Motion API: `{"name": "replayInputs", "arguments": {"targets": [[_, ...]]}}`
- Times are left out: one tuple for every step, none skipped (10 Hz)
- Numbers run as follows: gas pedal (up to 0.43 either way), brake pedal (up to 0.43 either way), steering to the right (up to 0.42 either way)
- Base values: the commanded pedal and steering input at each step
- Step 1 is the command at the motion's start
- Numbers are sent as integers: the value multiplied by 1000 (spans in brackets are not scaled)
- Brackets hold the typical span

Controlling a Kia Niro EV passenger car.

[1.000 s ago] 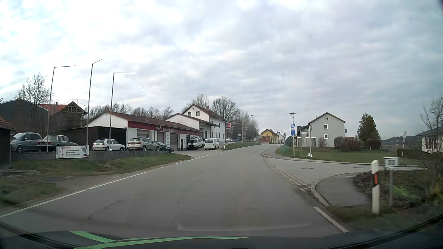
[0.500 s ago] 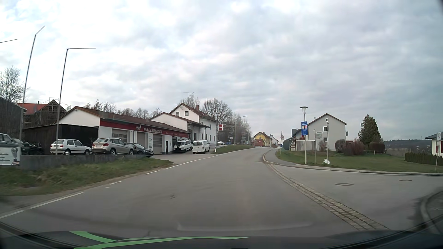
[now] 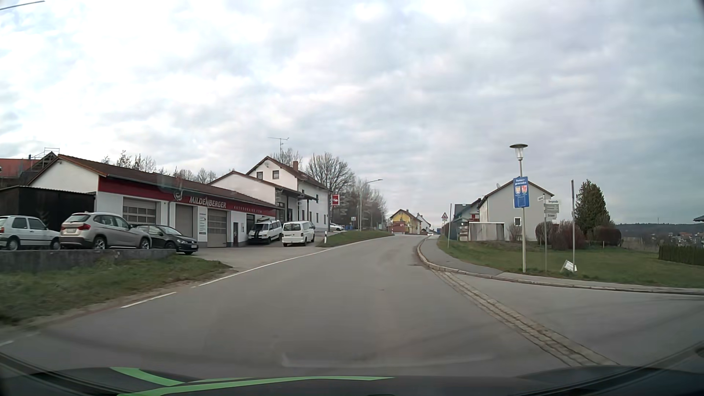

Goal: Follow the waypoints while adhering to traffic rules and regulations

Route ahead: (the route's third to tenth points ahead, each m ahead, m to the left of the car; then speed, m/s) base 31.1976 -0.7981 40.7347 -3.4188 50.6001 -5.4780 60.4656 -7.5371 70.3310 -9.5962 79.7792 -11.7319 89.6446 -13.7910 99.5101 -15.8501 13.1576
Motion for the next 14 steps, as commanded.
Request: {"name": "replayInputs", "arguments": {"targets": [[110,0,24],[110,0,24],[110,0,24],[110,0,24],[110,0,24],[98,0,24],[98,0,24],[98,0,24],[98,0,24],[110,0,24],[110,0,24],[130,0,24],[138,0,24],[138,0,24]]}}
